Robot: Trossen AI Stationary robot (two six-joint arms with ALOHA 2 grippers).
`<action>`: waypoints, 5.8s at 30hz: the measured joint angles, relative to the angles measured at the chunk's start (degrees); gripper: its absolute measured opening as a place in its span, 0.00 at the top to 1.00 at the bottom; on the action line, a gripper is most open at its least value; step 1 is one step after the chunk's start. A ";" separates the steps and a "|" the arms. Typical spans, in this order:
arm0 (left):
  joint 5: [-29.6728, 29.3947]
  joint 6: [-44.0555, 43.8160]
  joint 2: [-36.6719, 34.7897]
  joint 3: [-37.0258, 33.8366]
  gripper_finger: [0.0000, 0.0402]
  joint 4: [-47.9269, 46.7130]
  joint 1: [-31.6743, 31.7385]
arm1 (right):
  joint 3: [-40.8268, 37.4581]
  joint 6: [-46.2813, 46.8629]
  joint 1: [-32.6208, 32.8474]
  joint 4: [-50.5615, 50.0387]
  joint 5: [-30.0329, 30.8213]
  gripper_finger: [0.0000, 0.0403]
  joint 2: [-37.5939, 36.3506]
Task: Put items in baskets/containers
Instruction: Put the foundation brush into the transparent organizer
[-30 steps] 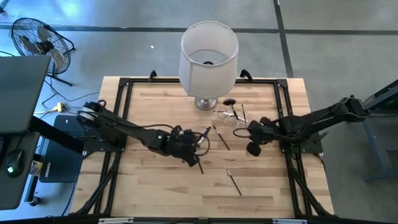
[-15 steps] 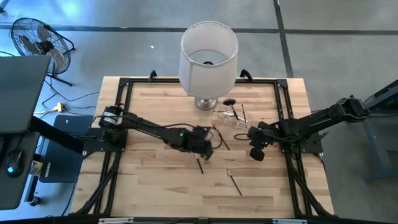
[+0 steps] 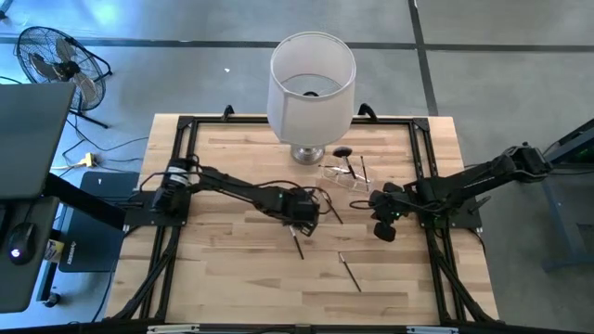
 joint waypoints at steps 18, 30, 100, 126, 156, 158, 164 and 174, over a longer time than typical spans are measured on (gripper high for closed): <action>2.76 -0.45 2.43 0.06 0.69 3.63 -0.45 | 0.02 -0.20 0.00 1.44 -0.17 0.98 -0.46; 2.41 -7.94 2.14 1.46 0.69 6.97 -0.45 | 0.02 -0.20 0.00 1.69 -0.20 0.98 -0.55; 12.11 -12.02 9.60 10.36 0.69 5.24 1.25 | 0.04 -0.65 -0.02 5.26 -0.81 0.98 -0.63; 1.67 -18.15 10.02 17.72 0.69 -6.22 -1.63 | 0.04 0.46 0.00 5.20 -1.25 0.98 -0.63; 1.83 -19.82 14.18 19.54 0.69 -4.99 -0.11 | 0.04 0.88 0.00 5.23 -1.92 0.98 -0.64; 3.48 -19.50 14.06 19.54 0.69 -4.28 -0.07 | 0.04 0.90 0.00 5.23 -2.07 0.98 -0.66; 1.13 -19.18 14.17 19.45 0.69 -4.95 -0.16 | 0.04 0.90 0.00 5.50 -2.85 0.98 -0.66; -1.08 -19.09 14.17 19.47 0.69 -11.40 -0.05 | 0.04 0.90 0.00 5.77 -2.86 0.98 -0.66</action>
